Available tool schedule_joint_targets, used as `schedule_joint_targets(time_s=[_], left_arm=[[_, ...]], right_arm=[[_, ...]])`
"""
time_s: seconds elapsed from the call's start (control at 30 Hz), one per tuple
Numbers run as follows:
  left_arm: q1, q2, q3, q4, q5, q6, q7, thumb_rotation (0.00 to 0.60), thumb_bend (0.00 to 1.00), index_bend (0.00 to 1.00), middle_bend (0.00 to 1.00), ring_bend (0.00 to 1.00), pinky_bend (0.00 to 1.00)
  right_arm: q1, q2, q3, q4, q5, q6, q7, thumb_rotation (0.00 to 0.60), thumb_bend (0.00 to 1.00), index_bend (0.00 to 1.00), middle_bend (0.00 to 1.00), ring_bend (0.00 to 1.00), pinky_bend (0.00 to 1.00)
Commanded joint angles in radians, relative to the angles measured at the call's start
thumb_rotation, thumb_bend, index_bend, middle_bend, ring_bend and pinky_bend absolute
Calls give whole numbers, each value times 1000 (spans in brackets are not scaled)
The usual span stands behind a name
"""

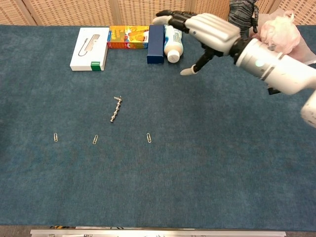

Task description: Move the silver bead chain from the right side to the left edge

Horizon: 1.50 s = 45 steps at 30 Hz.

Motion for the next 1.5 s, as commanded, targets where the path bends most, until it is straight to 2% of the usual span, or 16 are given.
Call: schedule_joint_targets(time_s=[0.03,0.17,0.3,0.33,0.4,0.57,0.7,0.87,1.0,1.5], left_arm=[[-31,-2,-9,-36,15,-27,10,600,183,246,134,125,300],[-73,-1,-21,-96,27,-73,-26,600,183,246,126,113,275],[-115,-23,-37,-110,28,-105,15,600,153,246,108,95,257],[-99,-13,-13,-137,26,-101,27,600,138,245,101,89,253],[-157,-43,-53,-137,-15,-165,49,600,111,239,89,80,244],[-212,-91,-69,-114,-52,-229,61,600,60,198,77,76,223],[-267,-147,-82,-71,-97,-293,89,600,32,123,43,58,195],[-322,-209,-94,-22,-148,-354,113,600,24,39,0,30,170],[-359,-244,-100,6,-174,-385,129,600,23,14,0,15,163],[-457,-319,-127,33,-243,-410,205,600,24,11,0,3,158]], right_arm=[[-83,111,-27,-100,9,72,-51,600,0,0,16,0,95],[-150,192,-48,-155,4,134,-79,600,0,8,24,0,94],[-215,260,-63,-197,11,182,-101,600,0,16,24,0,94],[-235,279,-66,-209,15,195,-106,600,0,17,24,0,94],[-268,308,-69,-227,20,223,-110,600,0,20,24,0,94],[-335,357,-67,-254,27,284,-119,600,0,26,24,0,94],[-380,388,-59,-272,29,325,-122,600,0,28,24,0,94],[-415,406,-49,-277,34,343,-115,600,0,38,24,0,94],[-432,408,-43,-272,34,338,-103,600,0,39,24,0,94],[-466,386,-14,-241,18,334,-61,600,0,51,24,0,94]])
